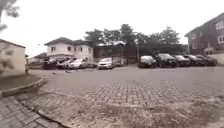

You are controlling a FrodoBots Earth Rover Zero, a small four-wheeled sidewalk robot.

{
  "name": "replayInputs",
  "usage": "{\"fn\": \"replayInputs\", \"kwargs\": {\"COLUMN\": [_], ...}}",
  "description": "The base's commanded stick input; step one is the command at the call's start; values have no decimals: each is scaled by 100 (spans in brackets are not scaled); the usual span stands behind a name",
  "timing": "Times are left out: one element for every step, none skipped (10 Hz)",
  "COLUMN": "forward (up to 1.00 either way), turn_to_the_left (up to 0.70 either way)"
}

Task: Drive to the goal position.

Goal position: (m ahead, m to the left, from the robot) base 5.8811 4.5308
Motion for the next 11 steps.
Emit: {"fn": "replayInputs", "kwargs": {"forward": [50, 50, 50, 50, 50, 50, 50, 50, 50, 50, 50], "turn_to_the_left": [0, 0, 0, 0, 0, 0, 0, 0, 0, 0, 0]}}
